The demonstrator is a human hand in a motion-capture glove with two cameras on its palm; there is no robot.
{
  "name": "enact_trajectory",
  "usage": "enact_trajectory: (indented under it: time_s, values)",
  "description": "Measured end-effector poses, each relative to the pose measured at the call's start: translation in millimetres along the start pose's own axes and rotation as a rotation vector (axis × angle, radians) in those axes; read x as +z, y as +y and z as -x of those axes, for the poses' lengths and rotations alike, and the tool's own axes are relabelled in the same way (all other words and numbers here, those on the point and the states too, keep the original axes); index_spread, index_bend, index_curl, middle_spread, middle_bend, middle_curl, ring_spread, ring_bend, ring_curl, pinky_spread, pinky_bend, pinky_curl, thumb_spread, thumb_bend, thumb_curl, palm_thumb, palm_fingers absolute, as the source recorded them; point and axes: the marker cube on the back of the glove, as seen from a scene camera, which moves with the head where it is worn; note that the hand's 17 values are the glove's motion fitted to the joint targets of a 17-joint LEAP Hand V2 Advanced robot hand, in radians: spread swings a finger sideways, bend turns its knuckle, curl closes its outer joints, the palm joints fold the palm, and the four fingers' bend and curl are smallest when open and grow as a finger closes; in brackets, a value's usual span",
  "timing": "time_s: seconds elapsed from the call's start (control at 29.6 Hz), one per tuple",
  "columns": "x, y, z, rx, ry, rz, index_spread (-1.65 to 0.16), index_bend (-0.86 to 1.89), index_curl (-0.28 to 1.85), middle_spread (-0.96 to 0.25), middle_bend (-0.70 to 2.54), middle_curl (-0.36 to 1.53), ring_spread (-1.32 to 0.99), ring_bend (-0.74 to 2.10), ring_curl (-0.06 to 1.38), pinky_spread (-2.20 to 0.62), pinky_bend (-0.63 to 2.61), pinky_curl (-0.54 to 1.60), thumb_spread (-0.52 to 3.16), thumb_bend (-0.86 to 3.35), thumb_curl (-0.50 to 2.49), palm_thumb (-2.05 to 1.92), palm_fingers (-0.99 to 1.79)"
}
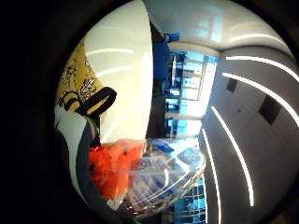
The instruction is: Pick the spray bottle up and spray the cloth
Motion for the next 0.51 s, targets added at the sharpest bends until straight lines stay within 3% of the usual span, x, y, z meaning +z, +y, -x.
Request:
enact_trajectory:
  time_s: [0.51]
  values:
    - [-26.4,-12.8,-22.4,0.116,-0.176,-0.091,-0.27,0.40,0.52,-0.17,0.61,0.50,-0.20,0.58,0.44,-0.29,0.43,0.41,0.32,-0.03,0.79,0.85,1.41]
